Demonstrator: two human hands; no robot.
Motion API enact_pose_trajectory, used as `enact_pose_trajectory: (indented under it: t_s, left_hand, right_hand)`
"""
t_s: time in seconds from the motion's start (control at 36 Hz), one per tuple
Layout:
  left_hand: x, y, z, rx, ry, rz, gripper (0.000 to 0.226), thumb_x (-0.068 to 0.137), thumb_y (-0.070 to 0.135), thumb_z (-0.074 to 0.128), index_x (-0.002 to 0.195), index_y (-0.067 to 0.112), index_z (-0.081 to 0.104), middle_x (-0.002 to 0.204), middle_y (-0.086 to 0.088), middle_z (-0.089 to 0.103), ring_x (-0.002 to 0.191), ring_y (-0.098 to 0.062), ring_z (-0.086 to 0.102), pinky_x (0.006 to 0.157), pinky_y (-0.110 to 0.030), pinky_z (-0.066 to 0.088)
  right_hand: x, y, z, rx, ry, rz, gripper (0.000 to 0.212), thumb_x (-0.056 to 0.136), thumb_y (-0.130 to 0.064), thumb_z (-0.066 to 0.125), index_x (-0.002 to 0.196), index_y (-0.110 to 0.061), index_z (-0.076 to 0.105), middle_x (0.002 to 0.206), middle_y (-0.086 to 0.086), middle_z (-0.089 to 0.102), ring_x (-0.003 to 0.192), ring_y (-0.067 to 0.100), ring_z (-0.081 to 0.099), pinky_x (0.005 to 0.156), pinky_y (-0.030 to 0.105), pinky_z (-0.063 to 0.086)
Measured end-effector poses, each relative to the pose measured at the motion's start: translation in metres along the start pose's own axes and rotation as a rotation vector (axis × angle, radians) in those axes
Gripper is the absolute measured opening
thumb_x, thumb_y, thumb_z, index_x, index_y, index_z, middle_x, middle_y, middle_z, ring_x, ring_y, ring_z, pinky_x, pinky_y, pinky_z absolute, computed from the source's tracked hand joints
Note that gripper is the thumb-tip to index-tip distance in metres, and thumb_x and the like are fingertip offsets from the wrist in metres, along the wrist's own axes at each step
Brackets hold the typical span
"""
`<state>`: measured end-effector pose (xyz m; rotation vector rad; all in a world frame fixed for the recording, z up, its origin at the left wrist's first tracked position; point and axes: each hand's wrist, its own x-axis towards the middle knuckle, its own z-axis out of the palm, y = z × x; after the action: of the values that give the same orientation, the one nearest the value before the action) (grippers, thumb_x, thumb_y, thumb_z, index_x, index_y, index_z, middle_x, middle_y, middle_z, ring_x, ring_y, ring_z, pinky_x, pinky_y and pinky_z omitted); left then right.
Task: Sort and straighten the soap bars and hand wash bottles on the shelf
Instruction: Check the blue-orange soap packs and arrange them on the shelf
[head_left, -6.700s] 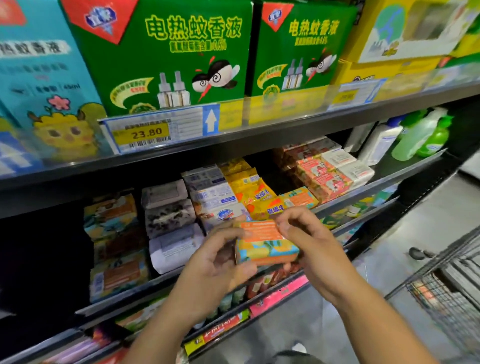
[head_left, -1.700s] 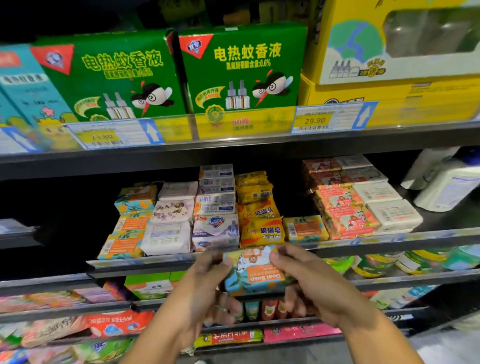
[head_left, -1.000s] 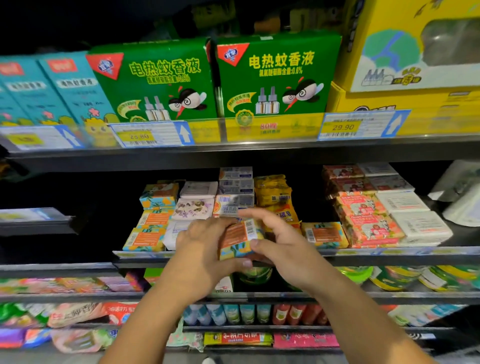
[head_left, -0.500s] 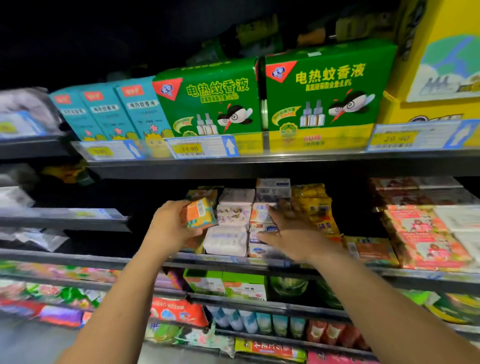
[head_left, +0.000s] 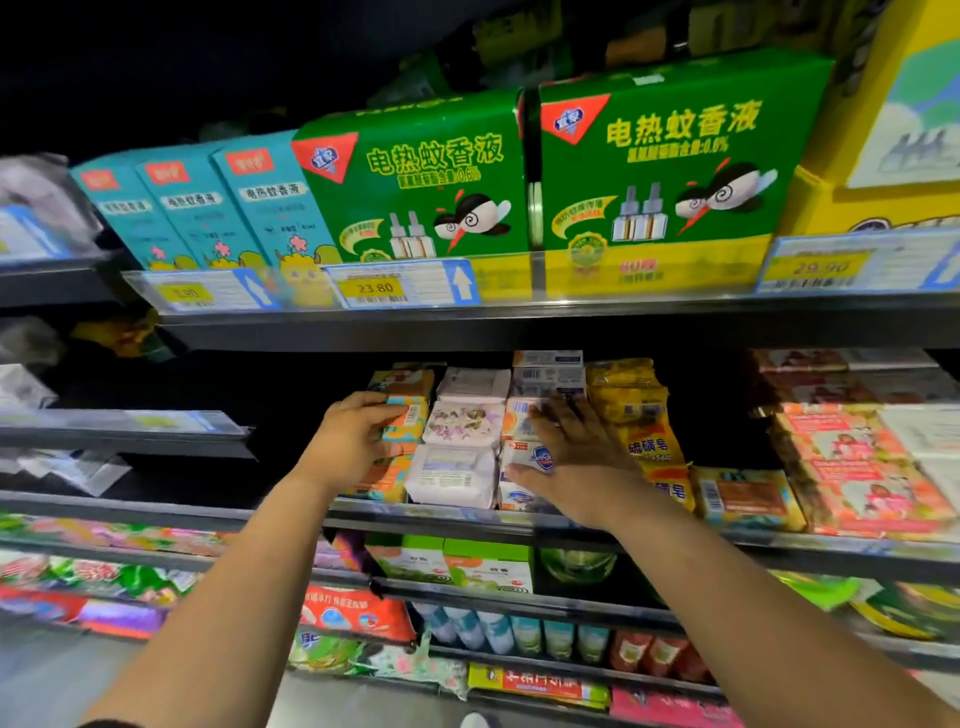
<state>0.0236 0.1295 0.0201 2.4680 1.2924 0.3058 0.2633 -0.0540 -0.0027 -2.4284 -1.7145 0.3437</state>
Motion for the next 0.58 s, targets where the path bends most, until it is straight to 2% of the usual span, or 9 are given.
enact_pose_trajectory:
  t_s: [0.06,0.17,0.22,0.31,0.39,0.47,0.53,0.56,0.58]
  left_hand:
    - [-0.002,-0.002,0.003,-0.002,0.022,-0.020,0.055,0.077,0.017,0.085,0.129,0.017,0.068,0.144,-0.011,0.048,0.130,-0.030,0.049,0.115,-0.041,0.037]
    - [-0.005,0.005,0.000,0.035,0.013,-0.039,0.055,0.079,0.022,0.084,0.131,0.024,0.066,0.144,-0.006,0.050,0.132,-0.025,0.047,0.116,-0.039,0.035]
    - [-0.005,0.013,-0.004,0.028,-0.001,-0.068,0.052,0.076,0.028,0.083,0.125,0.034,0.068,0.142,0.000,0.051,0.131,-0.023,0.048,0.113,-0.042,0.037]
    - [-0.004,0.034,-0.008,-0.109,0.018,-0.082,0.045,0.068,0.046,0.065,0.113,0.051,0.064,0.132,0.004,0.056,0.123,-0.023,0.054,0.107,-0.047,0.042]
    - [-0.004,0.067,0.000,-0.095,0.021,-0.003,0.034,0.082,0.041,0.065,0.115,0.046,0.064,0.117,0.002,0.060,0.113,-0.021,0.057,0.099,-0.039,0.049]
    - [-0.008,0.093,0.015,0.027,-0.008,0.109,0.040,0.085,0.048,0.061,0.123,0.036,0.065,0.121,0.004,0.059,0.123,-0.024,0.049,0.104,-0.041,0.041]
    - [-0.011,0.101,0.025,0.056,-0.065,0.173,0.056,0.078,0.062,0.046,0.124,0.035,0.066,0.132,0.003,0.056,0.127,-0.026,0.046,0.106,-0.046,0.037]
    - [-0.012,0.104,0.029,0.067,-0.086,0.195,0.064,0.076,0.065,0.040,0.125,0.034,0.065,0.135,0.003,0.054,0.128,-0.026,0.044,0.107,-0.045,0.035]
    - [-0.013,0.107,0.033,0.074,-0.103,0.203,0.065,0.076,0.064,0.038,0.126,0.032,0.065,0.136,0.002,0.053,0.129,-0.027,0.042,0.106,-0.042,0.033]
  right_hand:
    - [0.000,0.000,-0.001,0.001,0.010,-0.009,0.090,0.088,-0.083,0.028,0.159,-0.036,-0.002,0.168,-0.008,-0.013,0.154,0.020,-0.017,0.126,0.044,-0.003]
    - [-0.001,0.000,-0.001,-0.001,0.021,-0.010,0.089,0.088,-0.083,0.028,0.158,-0.038,-0.002,0.168,-0.008,-0.012,0.154,0.021,-0.016,0.126,0.044,-0.004]
    - [0.000,0.000,-0.001,-0.009,0.019,-0.007,0.089,0.087,-0.084,0.027,0.158,-0.038,-0.002,0.168,-0.008,-0.012,0.154,0.021,-0.015,0.126,0.044,-0.003]
    - [0.001,0.000,-0.001,-0.005,0.008,-0.002,0.089,0.088,-0.083,0.027,0.158,-0.039,-0.004,0.168,-0.008,-0.013,0.154,0.022,-0.017,0.126,0.043,-0.003]
    - [0.000,-0.001,-0.004,0.009,-0.003,-0.004,0.089,0.088,-0.082,0.031,0.158,-0.039,-0.003,0.168,-0.008,-0.014,0.153,0.022,-0.018,0.125,0.042,-0.007]
    - [0.001,0.003,-0.012,0.120,-0.105,-0.009,0.083,0.092,-0.075,0.041,0.158,-0.043,0.003,0.167,-0.012,-0.013,0.153,0.020,-0.017,0.125,0.041,-0.005]
    - [-0.002,0.009,-0.027,0.399,-0.173,-0.012,0.065,0.094,-0.066,0.049,0.152,-0.051,0.025,0.165,-0.017,0.013,0.153,0.017,0.010,0.124,0.033,0.019]
    - [-0.006,0.014,-0.034,0.553,-0.171,0.005,0.050,0.095,-0.059,0.054,0.143,-0.052,0.040,0.153,-0.019,0.034,0.143,0.012,0.031,0.112,0.019,0.035]
    - [-0.012,0.019,-0.042,0.652,-0.148,0.032,0.039,0.097,-0.050,0.058,0.135,-0.049,0.049,0.137,-0.019,0.047,0.126,0.006,0.045,0.093,0.007,0.041]
